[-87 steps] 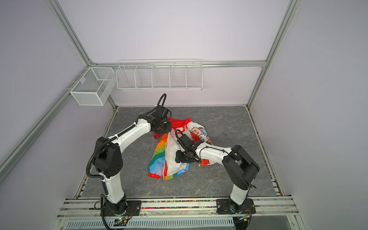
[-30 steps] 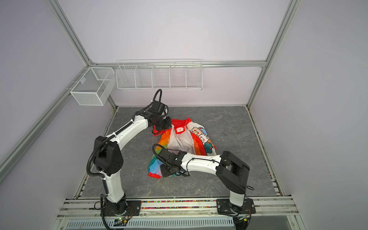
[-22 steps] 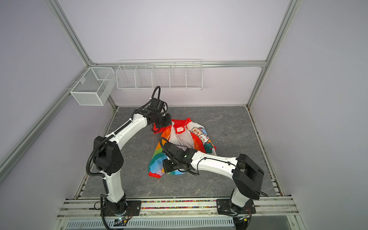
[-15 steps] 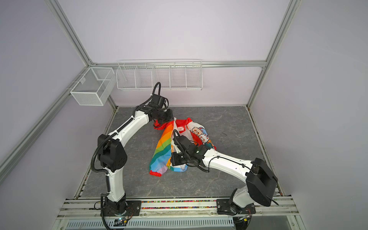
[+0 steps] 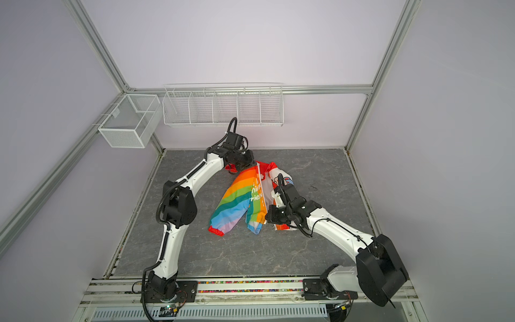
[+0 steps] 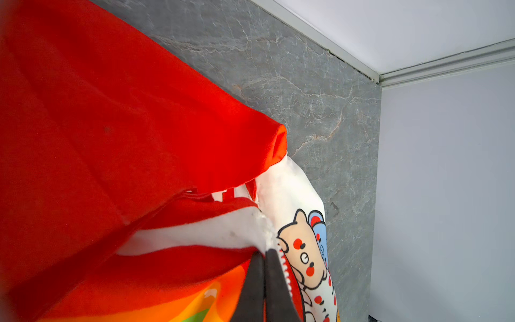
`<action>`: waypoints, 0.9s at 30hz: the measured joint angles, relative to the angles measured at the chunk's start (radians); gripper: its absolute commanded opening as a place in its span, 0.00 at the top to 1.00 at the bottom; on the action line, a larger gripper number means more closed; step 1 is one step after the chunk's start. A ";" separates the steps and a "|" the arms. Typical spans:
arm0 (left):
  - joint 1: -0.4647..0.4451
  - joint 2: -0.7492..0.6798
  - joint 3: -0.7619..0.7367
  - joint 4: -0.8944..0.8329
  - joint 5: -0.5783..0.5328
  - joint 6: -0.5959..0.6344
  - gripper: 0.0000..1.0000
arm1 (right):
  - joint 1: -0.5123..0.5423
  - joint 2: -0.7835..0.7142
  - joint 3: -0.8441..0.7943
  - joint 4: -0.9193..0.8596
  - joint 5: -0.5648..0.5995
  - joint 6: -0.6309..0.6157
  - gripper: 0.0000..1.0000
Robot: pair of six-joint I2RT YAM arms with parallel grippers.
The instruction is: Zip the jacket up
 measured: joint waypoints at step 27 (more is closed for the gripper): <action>0.025 -0.164 -0.478 0.203 -0.080 0.008 0.76 | 0.047 0.241 -0.039 0.040 -0.056 0.003 0.93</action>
